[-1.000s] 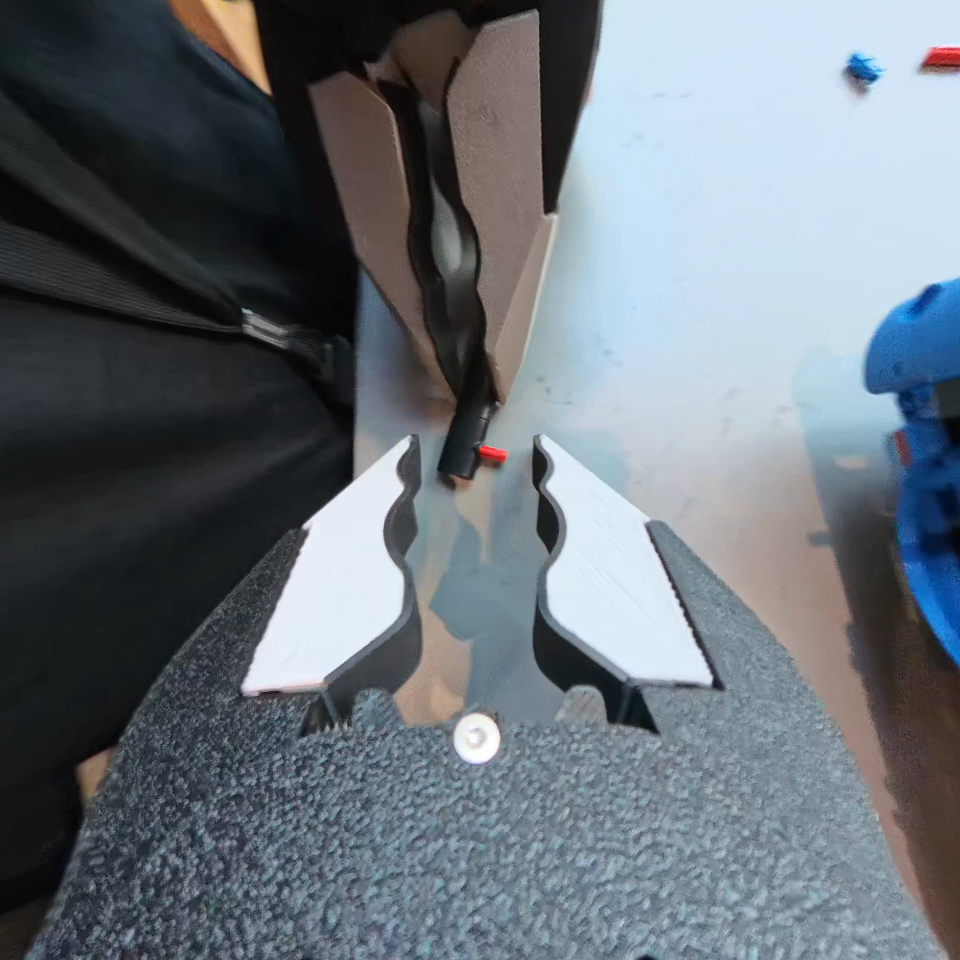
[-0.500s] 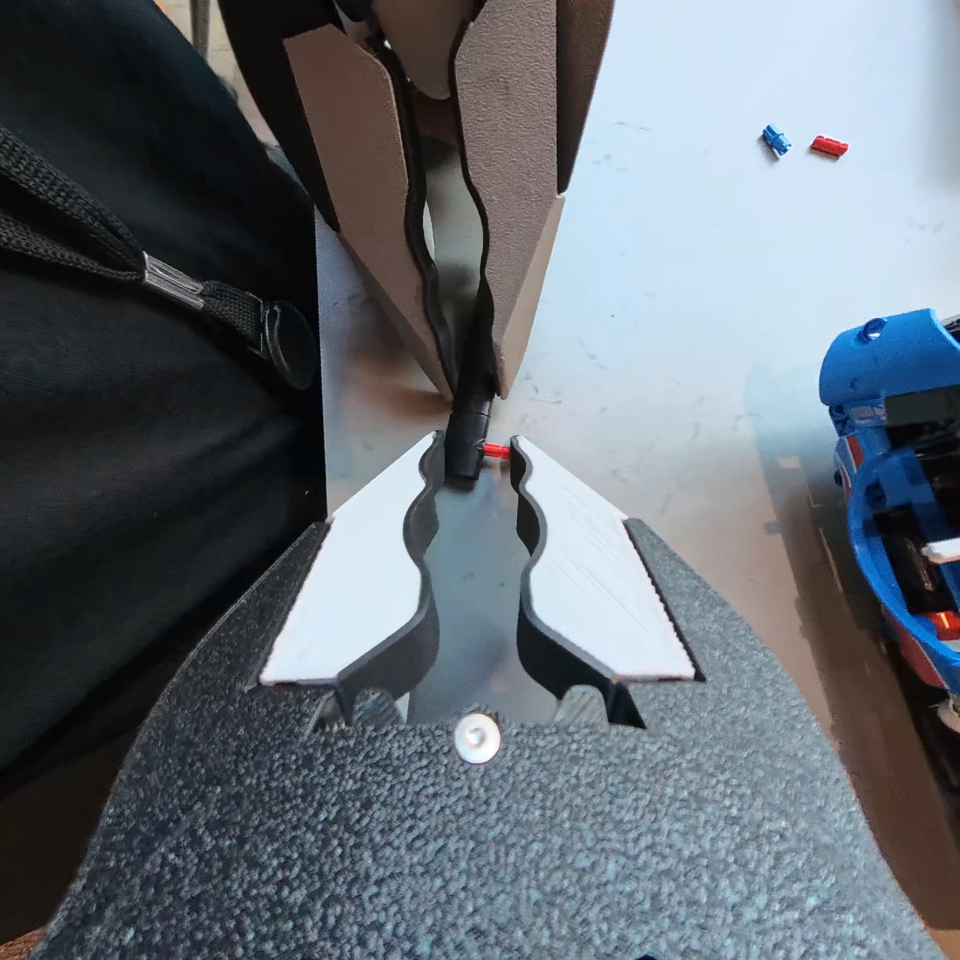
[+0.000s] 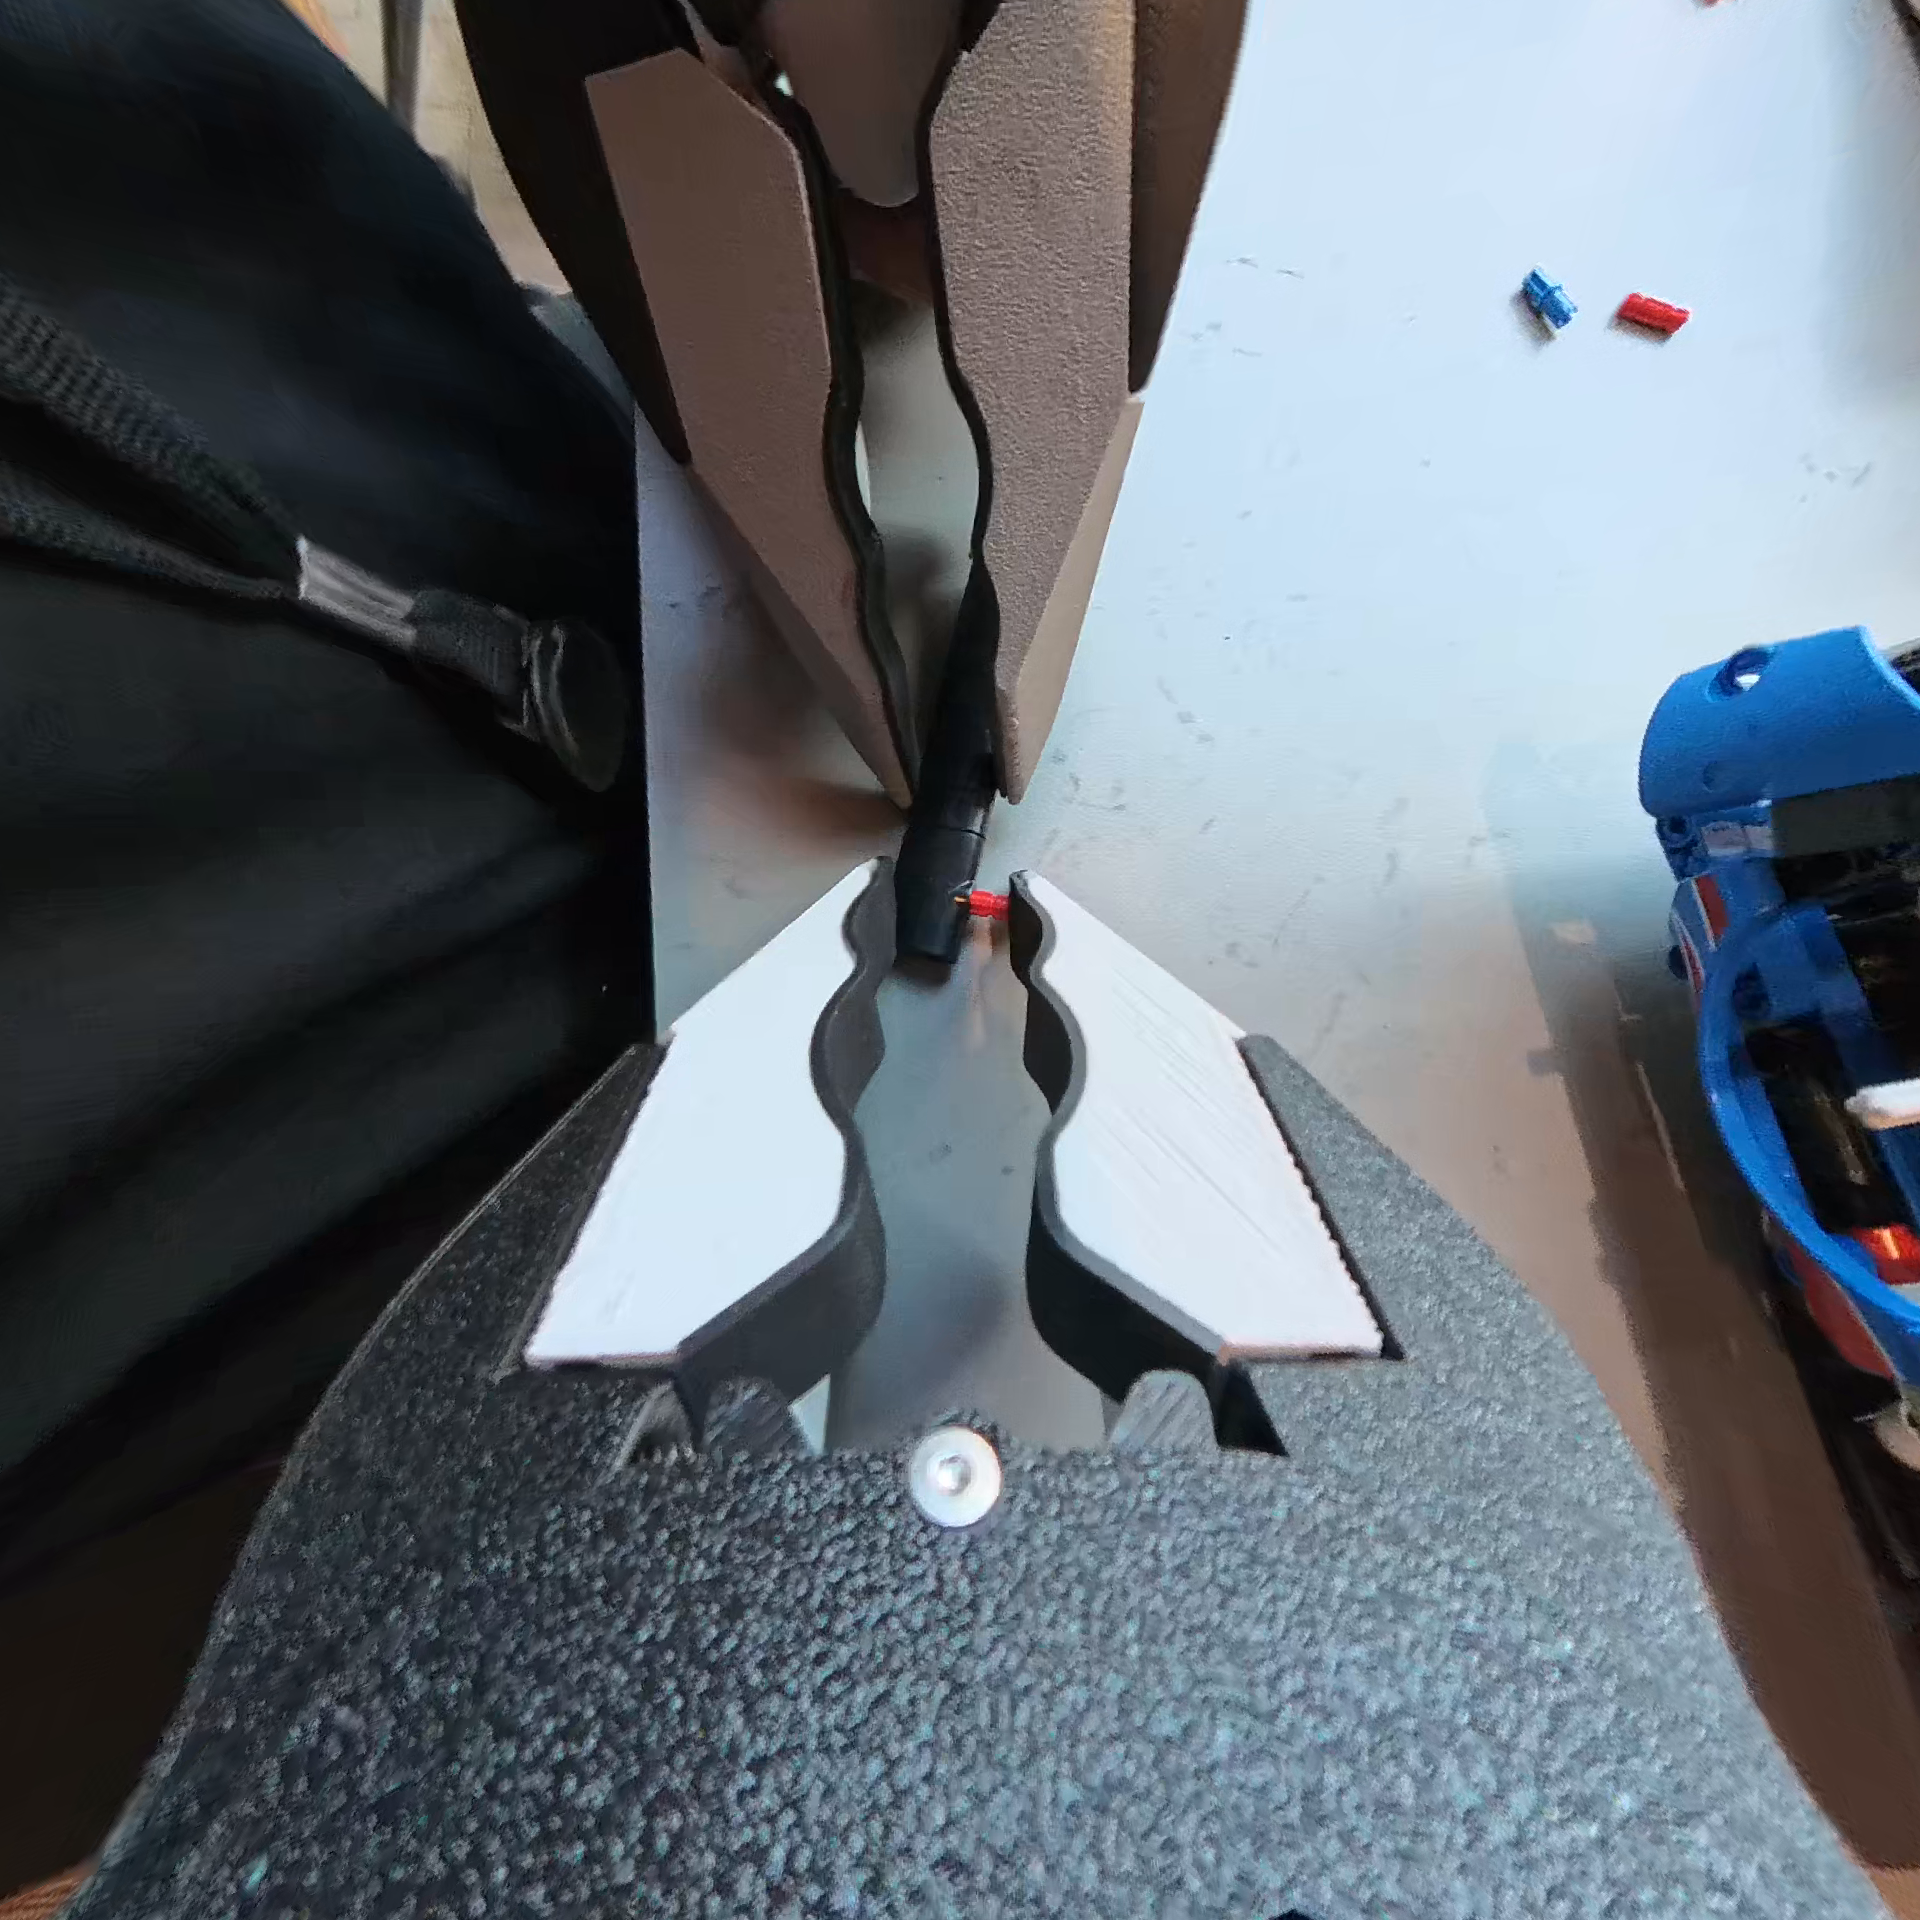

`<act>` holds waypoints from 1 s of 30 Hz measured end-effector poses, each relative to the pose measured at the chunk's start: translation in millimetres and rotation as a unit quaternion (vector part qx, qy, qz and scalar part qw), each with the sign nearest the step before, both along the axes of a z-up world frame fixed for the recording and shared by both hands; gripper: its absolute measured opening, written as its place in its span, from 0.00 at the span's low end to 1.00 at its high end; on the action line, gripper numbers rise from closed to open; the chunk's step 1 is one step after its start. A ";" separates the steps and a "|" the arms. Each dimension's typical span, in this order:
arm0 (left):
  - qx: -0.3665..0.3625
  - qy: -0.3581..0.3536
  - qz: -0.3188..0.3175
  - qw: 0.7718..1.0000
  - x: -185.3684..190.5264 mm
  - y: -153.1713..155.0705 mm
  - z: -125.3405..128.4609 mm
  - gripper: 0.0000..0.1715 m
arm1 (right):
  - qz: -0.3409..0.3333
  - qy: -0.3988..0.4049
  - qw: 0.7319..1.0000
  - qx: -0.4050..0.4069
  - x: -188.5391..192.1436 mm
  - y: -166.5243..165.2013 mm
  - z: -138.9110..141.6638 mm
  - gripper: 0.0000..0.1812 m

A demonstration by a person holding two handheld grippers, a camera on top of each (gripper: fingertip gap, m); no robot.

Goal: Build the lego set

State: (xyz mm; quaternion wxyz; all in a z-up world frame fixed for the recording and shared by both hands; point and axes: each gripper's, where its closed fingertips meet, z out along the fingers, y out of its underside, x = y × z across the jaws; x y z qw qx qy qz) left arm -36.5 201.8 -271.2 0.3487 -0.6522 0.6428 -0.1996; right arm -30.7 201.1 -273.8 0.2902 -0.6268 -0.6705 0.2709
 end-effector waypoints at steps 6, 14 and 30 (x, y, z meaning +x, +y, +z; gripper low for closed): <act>-0.045 -0.003 -0.001 0.999 1.5 3.3 -0.7 0.08 | -0.020 0.010 1.000 -0.021 2.5 4.8 3.7 0.13; -0.078 -0.022 0.028 0.996 -5.1 6.0 7.5 0.21 | -0.034 -0.001 0.999 0.012 5.5 4.2 1.2 0.12; -0.150 0.052 0.313 0.937 -142.3 155.2 22.7 0.14 | -0.088 0.111 0.990 0.010 20.1 29.4 35.6 0.17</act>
